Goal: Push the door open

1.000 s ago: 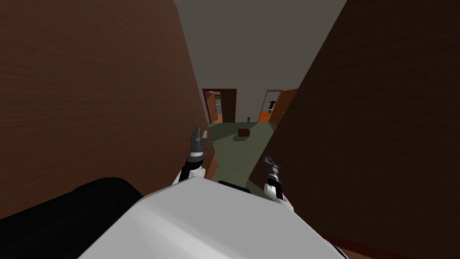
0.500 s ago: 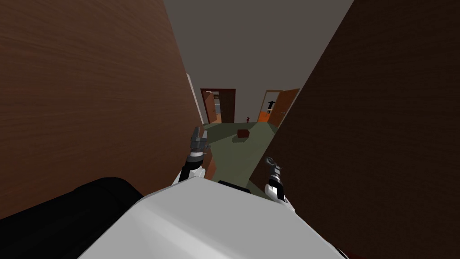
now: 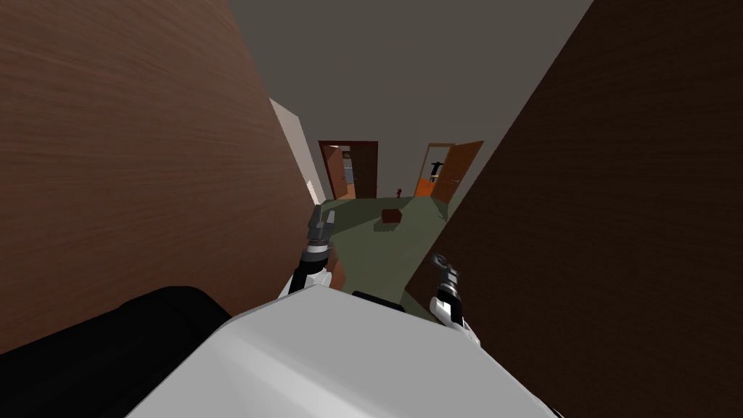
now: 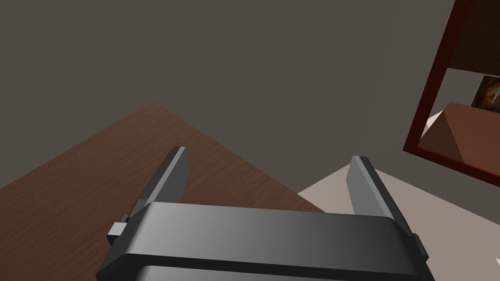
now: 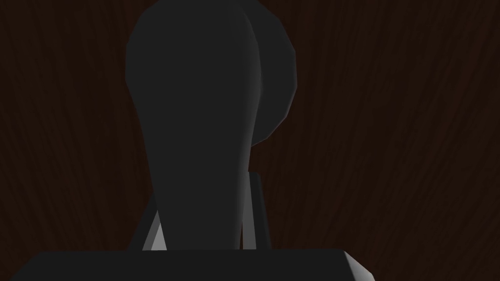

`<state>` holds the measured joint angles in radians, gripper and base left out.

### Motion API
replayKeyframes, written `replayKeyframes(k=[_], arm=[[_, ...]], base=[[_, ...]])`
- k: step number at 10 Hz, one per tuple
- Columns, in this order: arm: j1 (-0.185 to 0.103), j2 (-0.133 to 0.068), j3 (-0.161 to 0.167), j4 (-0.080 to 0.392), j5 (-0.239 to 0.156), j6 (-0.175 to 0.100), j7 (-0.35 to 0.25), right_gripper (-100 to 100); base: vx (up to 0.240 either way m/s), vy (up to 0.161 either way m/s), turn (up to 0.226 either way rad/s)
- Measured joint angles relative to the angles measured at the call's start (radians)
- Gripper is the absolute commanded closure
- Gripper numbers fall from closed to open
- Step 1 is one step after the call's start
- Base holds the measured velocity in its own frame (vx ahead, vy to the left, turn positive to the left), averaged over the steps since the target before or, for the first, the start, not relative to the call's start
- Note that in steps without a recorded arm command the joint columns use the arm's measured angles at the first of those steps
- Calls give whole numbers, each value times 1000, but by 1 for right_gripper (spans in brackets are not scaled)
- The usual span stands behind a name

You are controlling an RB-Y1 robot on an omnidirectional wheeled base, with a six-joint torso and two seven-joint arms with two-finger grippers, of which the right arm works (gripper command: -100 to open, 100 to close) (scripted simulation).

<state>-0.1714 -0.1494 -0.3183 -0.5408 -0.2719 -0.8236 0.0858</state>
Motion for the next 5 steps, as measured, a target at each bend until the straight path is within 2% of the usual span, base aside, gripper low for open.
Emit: replayKeyframes(k=[1,2,5], arm=[[-8,-1,-11,26,-8,-9,5,100],[-7,-3,-22,29,-16,-13,10,100],[-1,-12,-56,18,-38,-8,25,100]], base=[[209,5,-69],[191,29,-67],[200,10,-54]])
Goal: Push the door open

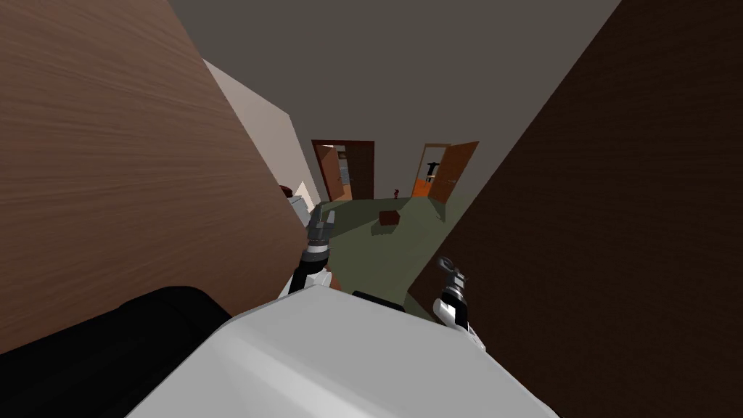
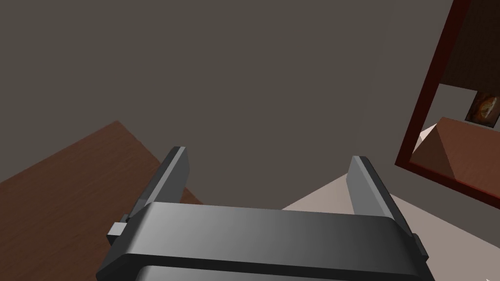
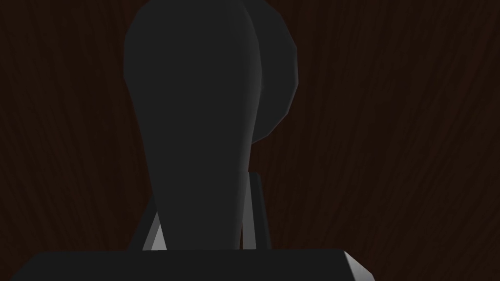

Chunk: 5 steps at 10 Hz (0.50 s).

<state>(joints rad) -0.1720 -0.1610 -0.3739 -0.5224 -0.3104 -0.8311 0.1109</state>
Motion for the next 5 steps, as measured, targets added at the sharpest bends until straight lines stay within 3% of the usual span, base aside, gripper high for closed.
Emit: replayKeyframes(k=[5], arm=[[6,-7,-52,9,-34,-11,30,100]], base=[[191,38,-61]])
